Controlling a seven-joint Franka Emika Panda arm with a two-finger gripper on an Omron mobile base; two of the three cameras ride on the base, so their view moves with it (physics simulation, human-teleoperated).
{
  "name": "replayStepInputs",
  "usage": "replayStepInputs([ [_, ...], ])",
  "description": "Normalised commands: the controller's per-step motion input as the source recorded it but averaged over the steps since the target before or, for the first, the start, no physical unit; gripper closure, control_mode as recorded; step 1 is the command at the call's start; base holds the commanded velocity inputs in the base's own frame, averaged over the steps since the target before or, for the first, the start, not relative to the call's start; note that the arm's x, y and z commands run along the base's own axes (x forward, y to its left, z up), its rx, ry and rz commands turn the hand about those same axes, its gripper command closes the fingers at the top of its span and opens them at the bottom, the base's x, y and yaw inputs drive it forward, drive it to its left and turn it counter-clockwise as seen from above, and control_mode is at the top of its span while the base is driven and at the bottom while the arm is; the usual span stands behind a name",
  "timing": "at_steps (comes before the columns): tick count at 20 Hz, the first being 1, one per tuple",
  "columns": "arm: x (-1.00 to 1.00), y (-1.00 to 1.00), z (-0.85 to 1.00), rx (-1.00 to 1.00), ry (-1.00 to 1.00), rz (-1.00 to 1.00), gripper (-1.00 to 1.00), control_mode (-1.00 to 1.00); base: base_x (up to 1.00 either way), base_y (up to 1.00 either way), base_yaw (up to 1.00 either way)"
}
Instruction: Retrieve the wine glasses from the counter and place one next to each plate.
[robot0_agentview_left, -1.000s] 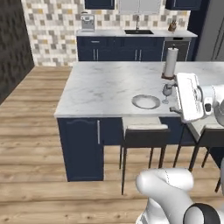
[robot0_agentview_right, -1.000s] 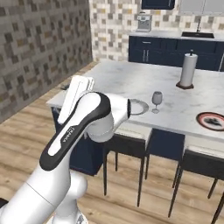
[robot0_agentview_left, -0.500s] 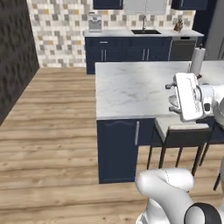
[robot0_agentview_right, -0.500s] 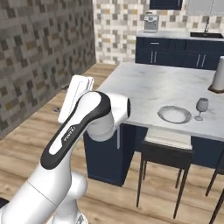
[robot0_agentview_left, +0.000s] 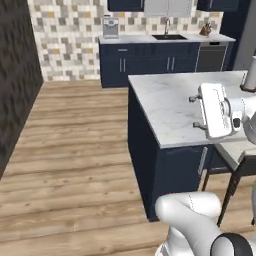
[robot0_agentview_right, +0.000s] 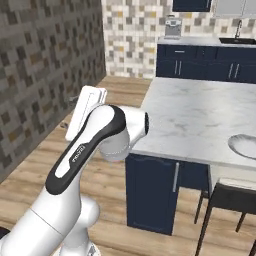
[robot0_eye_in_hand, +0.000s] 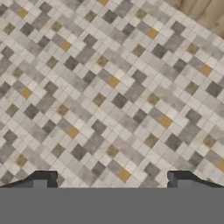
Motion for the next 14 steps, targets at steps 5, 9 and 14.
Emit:
replayStepInputs([
  [5, 0.0, 0.0, 0.0, 0.0, 0.0, 0.0, -1.0, 1.0, 0.79, 1.0, -0.24],
  [9, 0.0, 0.0, 0.0, 0.0, 0.0, 0.0, -1.0, 1.0, 0.74, 1.0, -0.28],
  [14, 0.0, 0.0, 0.0, 0.0, 0.0, 0.0, -1.0, 1.0, 0.85, 1.0, -0.31],
])
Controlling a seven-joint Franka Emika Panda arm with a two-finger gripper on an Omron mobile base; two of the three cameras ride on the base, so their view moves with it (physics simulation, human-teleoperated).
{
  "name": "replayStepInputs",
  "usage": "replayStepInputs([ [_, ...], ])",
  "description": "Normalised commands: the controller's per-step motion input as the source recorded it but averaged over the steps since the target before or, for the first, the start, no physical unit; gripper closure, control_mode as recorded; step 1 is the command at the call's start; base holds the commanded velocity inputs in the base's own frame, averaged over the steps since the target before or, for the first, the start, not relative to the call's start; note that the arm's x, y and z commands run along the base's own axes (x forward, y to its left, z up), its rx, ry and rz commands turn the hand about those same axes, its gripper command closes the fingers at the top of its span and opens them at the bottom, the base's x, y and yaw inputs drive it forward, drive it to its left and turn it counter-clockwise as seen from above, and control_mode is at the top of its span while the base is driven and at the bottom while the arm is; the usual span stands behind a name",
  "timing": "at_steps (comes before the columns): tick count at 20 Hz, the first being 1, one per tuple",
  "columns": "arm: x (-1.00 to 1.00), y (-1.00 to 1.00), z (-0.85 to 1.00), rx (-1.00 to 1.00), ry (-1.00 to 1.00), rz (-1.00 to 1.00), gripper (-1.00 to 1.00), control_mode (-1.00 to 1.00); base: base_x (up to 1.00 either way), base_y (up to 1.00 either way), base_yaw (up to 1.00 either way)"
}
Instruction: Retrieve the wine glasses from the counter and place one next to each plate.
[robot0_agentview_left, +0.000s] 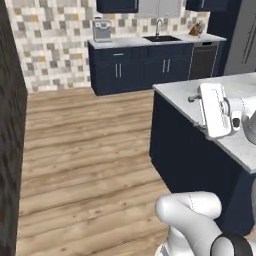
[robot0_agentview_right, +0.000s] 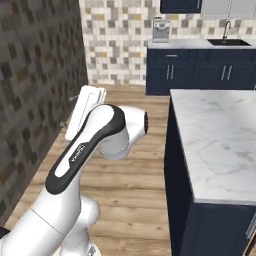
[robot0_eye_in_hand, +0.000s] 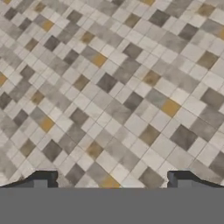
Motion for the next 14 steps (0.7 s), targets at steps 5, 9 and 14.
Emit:
replayStepInputs([
  [5, 0.0, 0.0, 0.0, 0.0, 0.0, 0.0, -1.0, 1.0, 1.0, 1.0, -0.36],
  [9, 0.0, 0.0, 0.0, 0.0, 0.0, 0.0, -1.0, 1.0, 1.0, 1.0, -0.37],
  [14, 0.0, 0.0, 0.0, 0.0, 0.0, 0.0, -1.0, 1.0, 1.0, 1.0, -0.4],
])
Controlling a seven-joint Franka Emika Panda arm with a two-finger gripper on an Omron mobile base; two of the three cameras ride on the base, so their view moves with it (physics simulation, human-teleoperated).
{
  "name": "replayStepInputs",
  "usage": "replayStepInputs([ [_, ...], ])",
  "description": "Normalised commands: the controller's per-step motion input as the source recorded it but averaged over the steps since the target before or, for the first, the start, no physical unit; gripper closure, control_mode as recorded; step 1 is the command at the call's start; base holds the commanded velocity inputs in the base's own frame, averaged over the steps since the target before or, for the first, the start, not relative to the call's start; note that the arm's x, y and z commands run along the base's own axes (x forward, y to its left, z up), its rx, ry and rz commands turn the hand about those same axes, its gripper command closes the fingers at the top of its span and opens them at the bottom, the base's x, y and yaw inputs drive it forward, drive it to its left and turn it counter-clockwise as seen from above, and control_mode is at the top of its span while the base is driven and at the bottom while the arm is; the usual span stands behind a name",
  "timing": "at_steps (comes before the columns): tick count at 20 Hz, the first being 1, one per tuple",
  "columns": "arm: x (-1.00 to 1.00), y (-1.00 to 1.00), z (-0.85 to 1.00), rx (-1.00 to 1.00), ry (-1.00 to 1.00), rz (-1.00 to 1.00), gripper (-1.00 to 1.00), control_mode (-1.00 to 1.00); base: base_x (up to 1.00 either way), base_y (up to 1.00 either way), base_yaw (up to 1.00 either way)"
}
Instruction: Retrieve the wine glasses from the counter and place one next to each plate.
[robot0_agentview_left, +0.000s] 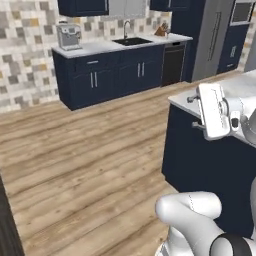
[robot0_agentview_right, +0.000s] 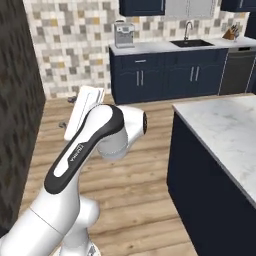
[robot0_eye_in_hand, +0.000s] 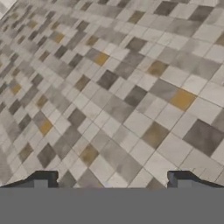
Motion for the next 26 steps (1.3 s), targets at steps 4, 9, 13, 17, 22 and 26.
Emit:
replayStepInputs([
  [4, 0.0, 0.0, 0.0, 0.0, 0.0, 0.0, -1.0, 1.0, 1.0, 1.0, -0.4],
  [9, 0.0, 0.0, 0.0, 0.0, 0.0, 0.0, -1.0, 1.0, 1.0, 1.0, -0.38],
  [13, 0.0, 0.0, 0.0, 0.0, 0.0, 0.0, -1.0, 1.0, 1.0, 0.76, -0.29],
  [17, 0.0, 0.0, 0.0, 0.0, 0.0, 0.0, -1.0, 1.0, 1.0, 0.7, -0.26],
  [22, 0.0, 0.0, 0.0, 0.0, 0.0, 0.0, -1.0, 1.0, 1.0, 0.76, -0.25],
  [26, 0.0, 0.0, 0.0, 0.0, 0.0, 0.0, -1.0, 1.0, 1.0, 0.91, -0.28],
])
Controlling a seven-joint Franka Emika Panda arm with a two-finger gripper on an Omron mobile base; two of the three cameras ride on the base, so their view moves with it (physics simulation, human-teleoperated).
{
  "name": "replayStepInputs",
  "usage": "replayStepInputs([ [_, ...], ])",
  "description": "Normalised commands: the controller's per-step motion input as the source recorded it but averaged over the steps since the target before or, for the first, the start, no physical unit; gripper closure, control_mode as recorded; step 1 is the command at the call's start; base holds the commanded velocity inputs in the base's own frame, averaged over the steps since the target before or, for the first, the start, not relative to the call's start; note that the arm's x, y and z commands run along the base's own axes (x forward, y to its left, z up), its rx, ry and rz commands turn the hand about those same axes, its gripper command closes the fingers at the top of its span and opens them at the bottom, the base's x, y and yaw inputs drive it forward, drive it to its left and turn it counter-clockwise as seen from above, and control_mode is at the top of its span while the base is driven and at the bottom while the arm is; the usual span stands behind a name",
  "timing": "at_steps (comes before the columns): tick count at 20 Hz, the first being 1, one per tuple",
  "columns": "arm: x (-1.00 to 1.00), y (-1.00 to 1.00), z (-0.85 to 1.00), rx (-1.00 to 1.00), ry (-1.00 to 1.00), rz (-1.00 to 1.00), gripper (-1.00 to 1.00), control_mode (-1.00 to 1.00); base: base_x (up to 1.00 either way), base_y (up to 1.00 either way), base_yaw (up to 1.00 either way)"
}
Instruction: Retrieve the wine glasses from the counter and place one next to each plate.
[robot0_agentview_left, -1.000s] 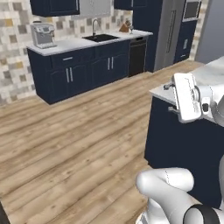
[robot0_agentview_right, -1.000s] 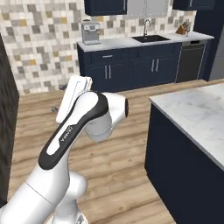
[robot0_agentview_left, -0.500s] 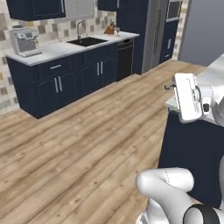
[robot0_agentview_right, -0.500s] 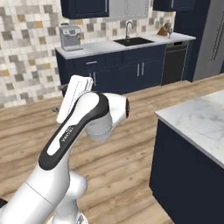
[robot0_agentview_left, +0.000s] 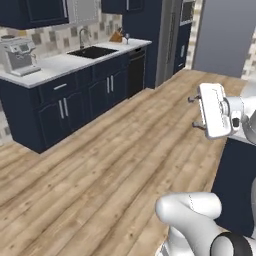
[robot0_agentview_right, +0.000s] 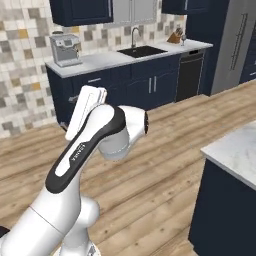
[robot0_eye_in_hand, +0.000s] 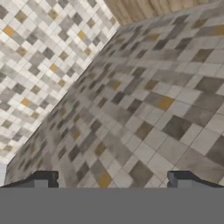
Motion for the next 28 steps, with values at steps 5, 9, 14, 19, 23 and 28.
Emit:
replayStepInputs([
  [5, 0.0, 0.0, 0.0, 0.0, 0.0, 0.0, -1.0, 1.0, 1.0, 0.61, -0.23],
  [9, 0.0, 0.0, 0.0, 0.0, 0.0, 0.0, -1.0, 1.0, 1.0, 0.24, -0.04],
  [14, 0.0, 0.0, 0.0, 0.0, 0.0, 0.0, -1.0, 1.0, 1.0, 0.07, -0.02],
  [19, 0.0, 0.0, 0.0, 0.0, 0.0, 0.0, -1.0, 1.0, 1.0, 0.01, 0.0],
  [23, 0.0, 0.0, 0.0, 0.0, 0.0, 0.0, -1.0, 1.0, 1.0, 0.08, -0.02],
  [28, 0.0, 0.0, 0.0, 0.0, 0.0, 0.0, -1.0, 1.0, 1.0, 0.0, -0.02],
])
